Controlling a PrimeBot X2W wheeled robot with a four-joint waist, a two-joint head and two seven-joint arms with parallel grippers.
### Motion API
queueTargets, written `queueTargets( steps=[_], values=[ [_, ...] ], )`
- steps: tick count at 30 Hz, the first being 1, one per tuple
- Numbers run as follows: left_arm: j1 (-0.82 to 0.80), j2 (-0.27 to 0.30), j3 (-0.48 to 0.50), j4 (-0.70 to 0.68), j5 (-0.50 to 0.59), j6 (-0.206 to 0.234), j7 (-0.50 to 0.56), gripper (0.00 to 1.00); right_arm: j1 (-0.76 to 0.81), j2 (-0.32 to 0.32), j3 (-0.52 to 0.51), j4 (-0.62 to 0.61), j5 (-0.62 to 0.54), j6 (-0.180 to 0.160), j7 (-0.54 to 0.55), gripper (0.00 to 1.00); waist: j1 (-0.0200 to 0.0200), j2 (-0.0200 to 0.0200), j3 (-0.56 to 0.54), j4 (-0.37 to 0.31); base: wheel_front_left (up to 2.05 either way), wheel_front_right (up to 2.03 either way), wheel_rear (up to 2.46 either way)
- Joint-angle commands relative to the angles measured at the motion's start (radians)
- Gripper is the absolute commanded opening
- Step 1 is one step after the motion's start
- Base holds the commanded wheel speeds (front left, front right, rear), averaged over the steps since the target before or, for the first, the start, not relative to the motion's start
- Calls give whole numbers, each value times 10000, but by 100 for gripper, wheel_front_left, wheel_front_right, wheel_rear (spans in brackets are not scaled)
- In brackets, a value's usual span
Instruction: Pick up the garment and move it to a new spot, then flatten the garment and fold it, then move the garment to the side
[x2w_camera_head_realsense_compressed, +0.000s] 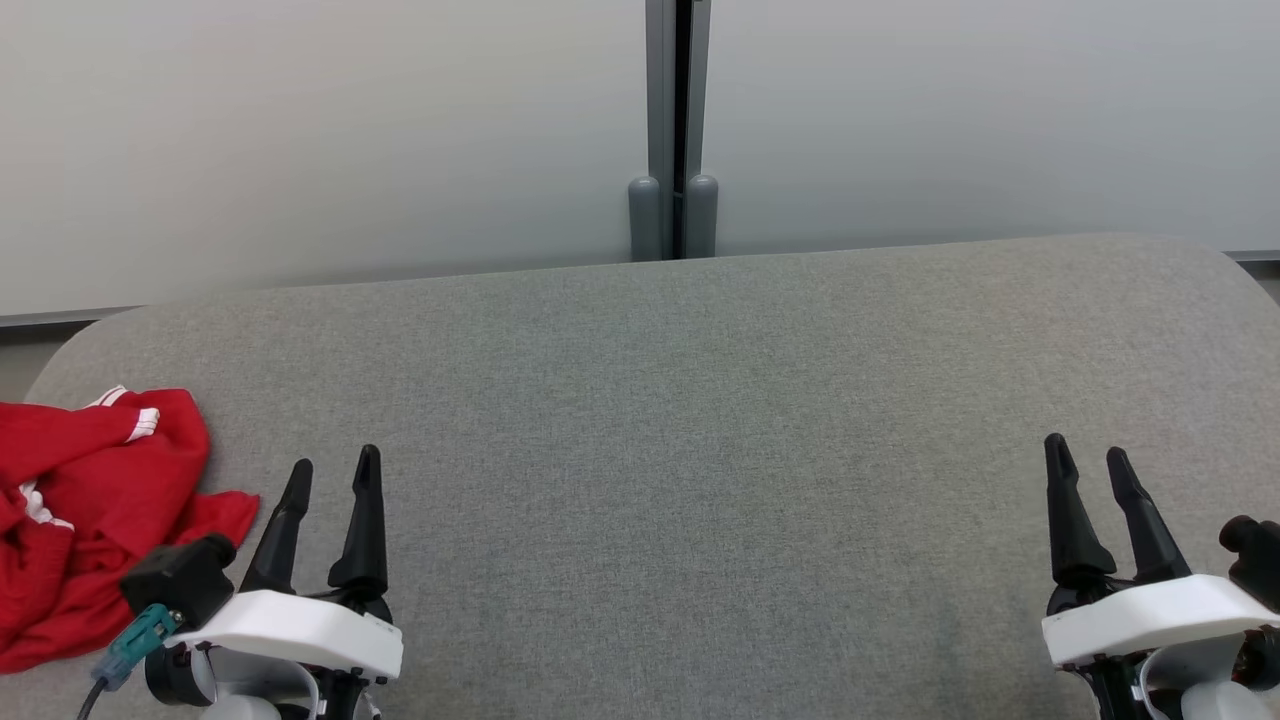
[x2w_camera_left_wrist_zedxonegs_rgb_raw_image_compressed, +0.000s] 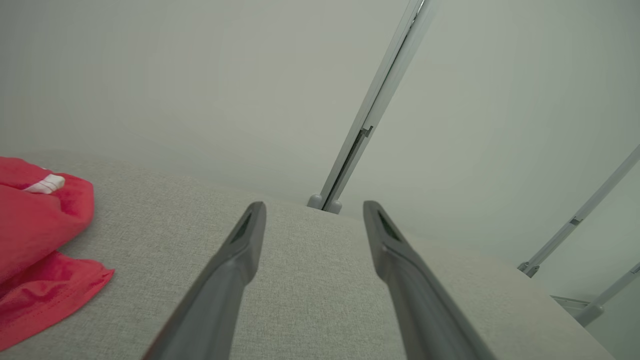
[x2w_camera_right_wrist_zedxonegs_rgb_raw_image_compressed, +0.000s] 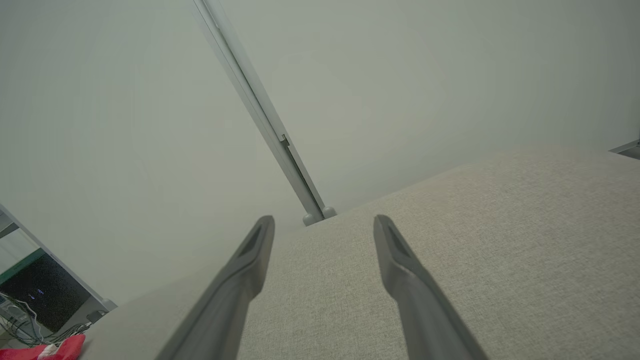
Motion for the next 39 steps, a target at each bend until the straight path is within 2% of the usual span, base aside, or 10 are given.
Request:
queueTargets(
  steps=[1,25,39],
  values=[
    [-52,61,-3,-47,228,25,-81,100,8,-107,23,-66,-225,4,-75,100,0,-1,-6,0,0,0,0],
    [92,102,-214,772,2473,274,-643,100,251,-128,322,492,-2512,5,-227,100,0,-1,-134,43,0,0,0],
    [45,94,-293,1035,3490,322,-932,100,283,-52,399,679,-3288,5,-380,100,0,-1,-211,76,0,0,0]
  ],
)
